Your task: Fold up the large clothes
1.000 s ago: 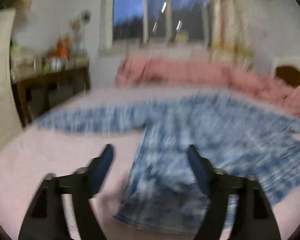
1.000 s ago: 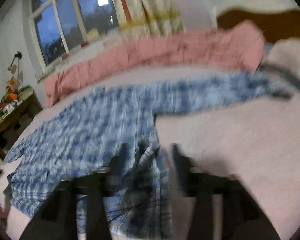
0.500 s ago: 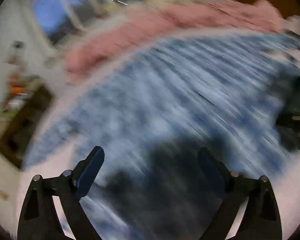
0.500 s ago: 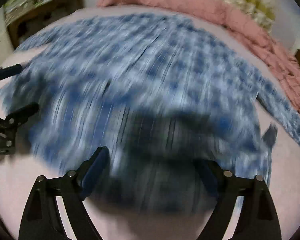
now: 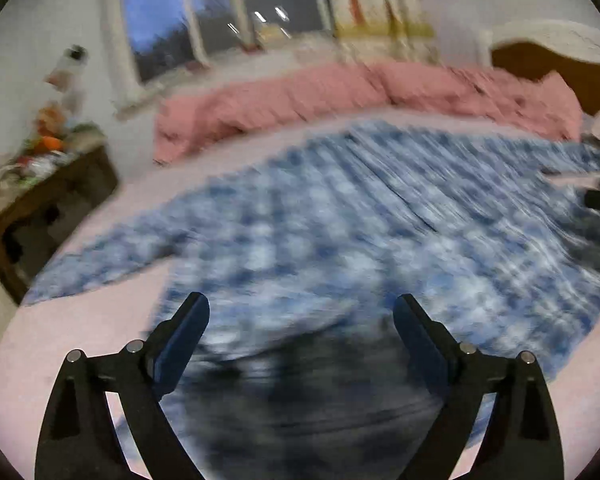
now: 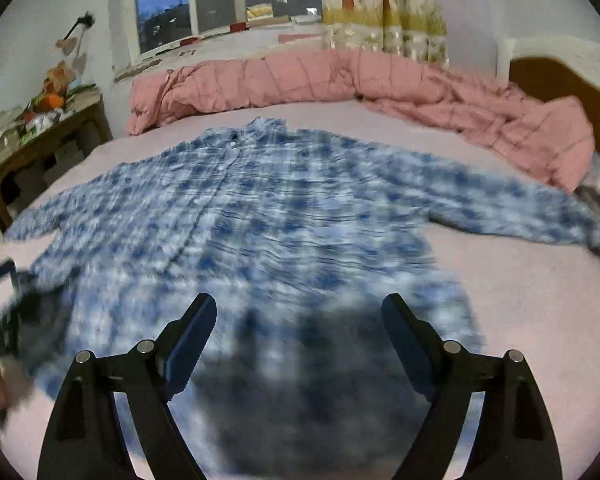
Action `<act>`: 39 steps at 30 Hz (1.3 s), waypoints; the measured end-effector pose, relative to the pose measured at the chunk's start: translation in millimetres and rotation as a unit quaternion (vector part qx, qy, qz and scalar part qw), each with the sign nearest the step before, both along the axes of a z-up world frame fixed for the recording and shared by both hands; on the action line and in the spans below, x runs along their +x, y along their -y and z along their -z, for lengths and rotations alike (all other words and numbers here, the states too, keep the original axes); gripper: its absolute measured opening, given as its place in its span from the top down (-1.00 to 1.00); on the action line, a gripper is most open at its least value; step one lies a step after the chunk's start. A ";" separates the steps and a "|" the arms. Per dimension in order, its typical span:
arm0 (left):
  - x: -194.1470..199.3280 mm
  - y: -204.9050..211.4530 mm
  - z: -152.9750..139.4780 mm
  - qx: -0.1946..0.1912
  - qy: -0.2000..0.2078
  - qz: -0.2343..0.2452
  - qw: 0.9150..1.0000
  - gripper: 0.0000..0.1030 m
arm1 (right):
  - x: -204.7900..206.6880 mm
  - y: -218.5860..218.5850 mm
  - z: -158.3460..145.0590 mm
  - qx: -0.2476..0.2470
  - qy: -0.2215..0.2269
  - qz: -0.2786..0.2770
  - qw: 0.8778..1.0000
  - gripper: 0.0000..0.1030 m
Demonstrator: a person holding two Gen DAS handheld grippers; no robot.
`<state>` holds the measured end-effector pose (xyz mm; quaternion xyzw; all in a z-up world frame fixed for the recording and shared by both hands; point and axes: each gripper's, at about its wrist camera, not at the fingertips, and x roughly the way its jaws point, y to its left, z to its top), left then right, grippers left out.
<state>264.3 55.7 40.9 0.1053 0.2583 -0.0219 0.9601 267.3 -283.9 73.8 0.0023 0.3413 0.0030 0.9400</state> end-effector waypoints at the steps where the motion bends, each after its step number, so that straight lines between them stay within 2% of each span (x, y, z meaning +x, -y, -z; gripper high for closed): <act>1: -11.5 -12.0 -6.5 -0.011 0.028 -0.019 0.999 -0.81 | -10.1 6.1 0.0 -0.011 0.010 0.010 1.000 -0.68; 3: -33.9 -40.1 -20.5 -0.063 0.065 -0.040 0.995 -0.95 | -35.3 26.7 -0.7 -0.017 0.027 0.034 0.999 -0.68; 4: -41.7 -54.7 -24.2 -0.085 0.070 -0.050 0.993 -0.99 | -49.8 40.9 1.3 -0.003 0.027 0.041 0.999 -0.68; 5: -46.6 -66.4 -25.5 -0.098 0.065 -0.058 0.991 -0.99 | -59.8 54.7 4.2 0.023 0.022 0.041 0.999 -0.68; 6: -49.9 -77.3 -24.6 -0.106 0.055 -0.065 0.991 -0.99 | -70.1 74.8 10.4 0.077 0.011 0.035 0.996 -0.68; 8: -59.1 -87.8 -21.8 -0.107 0.056 -0.073 0.990 -0.99 | -79.0 105.1 22.2 0.161 -0.011 0.054 0.985 -0.69; 11: -80.2 -92.2 -22.6 -0.093 0.054 -0.063 0.992 -0.99 | -86.0 134.4 32.8 0.230 -0.023 0.079 0.970 -0.69; 14: -82.4 -105.7 -11.4 -0.106 0.022 -0.091 0.990 -0.99 | -81.3 139.2 36.8 0.234 -0.024 0.074 0.969 -0.68; 16: -73.1 -118.3 0.5 -0.124 -0.017 -0.102 0.987 -0.99 | -75.1 132.8 43.9 0.219 -0.045 0.076 0.972 -0.66; 18: -58.4 -131.1 14.8 -0.141 -0.077 -0.110 0.981 -0.97 | -70.1 124.0 47.8 0.194 -0.050 0.078 0.977 -0.66; 20: -43.6 -139.9 31.3 -0.169 -0.132 -0.102 0.971 -0.69 | -66.9 118.4 47.6 0.184 -0.051 0.067 0.979 -0.63; 21: -36.9 -142.9 39.1 -0.179 -0.153 -0.104 0.966 -0.59 | -63.6 114.6 48.6 0.183 -0.052 0.057 0.980 -0.44; 22: -34.9 -144.6 42.2 -0.182 -0.158 -0.107 0.965 -0.40 | -61.3 111.3 50.2 0.182 -0.057 0.047 0.981 0.19; 23: -38.0 -145.7 40.2 -0.185 -0.150 -0.103 0.966 0.21 | -55.0 105.0 52.9 0.175 -0.073 0.034 0.981 0.53; 24: -42.5 -147.4 37.9 -0.192 -0.142 -0.101 0.966 0.68 | -51.6 100.6 55.5 0.164 -0.083 0.030 0.983 0.76; 25: -46.6 -151.3 37.0 -0.206 -0.135 -0.104 0.964 0.91 | -51.4 96.3 55.6 0.154 -0.082 0.029 0.984 0.83; 27: -55.2 -157.8 31.5 -0.230 -0.112 -0.099 0.962 0.92 | -63.1 97.3 45.5 0.150 -0.046 0.038 0.987 0.86; 28: -61.3 -158.8 24.4 -0.229 -0.091 -0.100 0.964 0.92 | -70.1 101.8 38.9 0.150 -0.023 0.047 0.987 0.87; 29: -67.9 -154.8 15.3 -0.217 -0.069 -0.095 0.969 0.92 | -79.4 107.1 28.7 0.138 0.003 0.060 0.989 0.87; 31: -75.9 -143.5 2.2 -0.184 -0.042 -0.101 0.977 0.92 | -85.6 111.5 18.0 0.121 0.001 0.060 0.991 0.87; 32: -76.3 -139.6 0.0 -0.173 -0.042 -0.105 0.978 0.92 | -85.9 112.4 17.1 0.120 -0.011 0.060 0.991 0.87; 36: -66.5 -127.5 20.2 -0.129 -0.102 -0.128 0.978 0.92 | -76.3 110.6 33.3 0.095 -0.061 0.069 0.991 0.87; 38: -61.1 -128.7 29.4 -0.125 -0.124 -0.133 0.975 0.89 | -71.2 112.3 43.5 0.095 -0.081 0.068 0.990 0.87; 39: -62.1 -130.5 29.2 -0.131 -0.123 -0.135 0.974 0.88 | -70.0 113.6 43.7 0.097 -0.081 0.069 0.990 0.86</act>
